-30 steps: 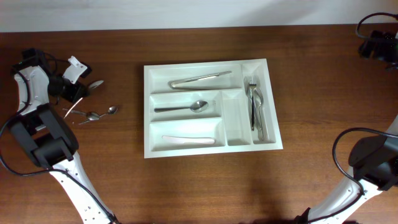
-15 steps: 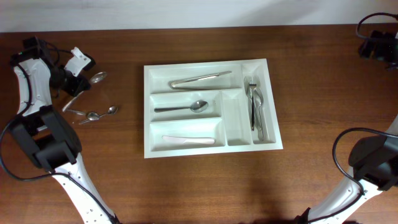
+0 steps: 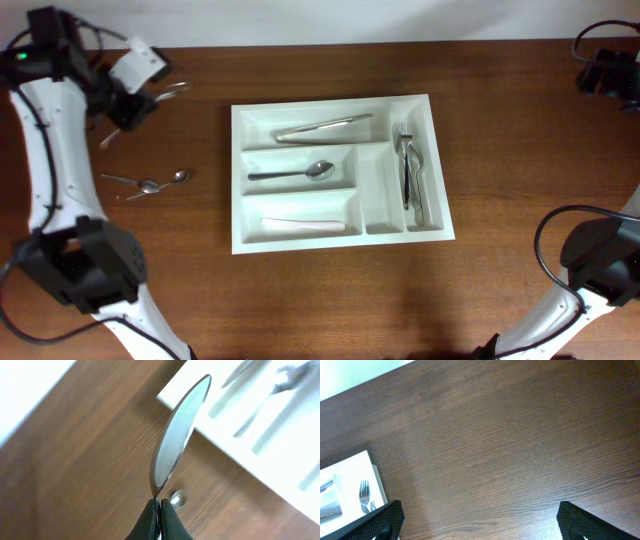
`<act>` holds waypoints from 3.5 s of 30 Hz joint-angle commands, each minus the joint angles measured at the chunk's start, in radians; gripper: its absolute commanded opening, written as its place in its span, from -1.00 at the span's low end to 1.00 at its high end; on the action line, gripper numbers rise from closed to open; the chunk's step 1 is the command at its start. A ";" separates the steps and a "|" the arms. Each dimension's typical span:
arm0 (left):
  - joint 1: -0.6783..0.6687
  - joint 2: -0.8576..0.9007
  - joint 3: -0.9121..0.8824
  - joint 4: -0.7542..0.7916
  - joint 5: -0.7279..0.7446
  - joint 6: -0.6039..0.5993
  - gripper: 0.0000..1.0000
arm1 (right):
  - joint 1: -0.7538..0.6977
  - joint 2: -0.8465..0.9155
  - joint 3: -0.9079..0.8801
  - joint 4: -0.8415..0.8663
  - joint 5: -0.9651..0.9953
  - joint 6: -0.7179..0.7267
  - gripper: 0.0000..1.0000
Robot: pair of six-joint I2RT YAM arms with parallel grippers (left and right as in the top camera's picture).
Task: Pack container
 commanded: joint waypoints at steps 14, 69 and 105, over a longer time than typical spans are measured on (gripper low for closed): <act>-0.541 -0.006 -0.011 -0.026 0.008 0.162 -0.96 | -0.001 -0.007 -0.005 0.001 0.005 0.009 0.97; -0.029 0.064 -0.109 -0.187 -0.281 -0.193 0.63 | -0.001 -0.007 -0.005 0.001 0.005 0.009 0.97; 0.184 0.275 -0.294 0.197 -0.276 0.357 0.34 | -0.001 -0.007 -0.005 0.001 0.005 0.009 0.98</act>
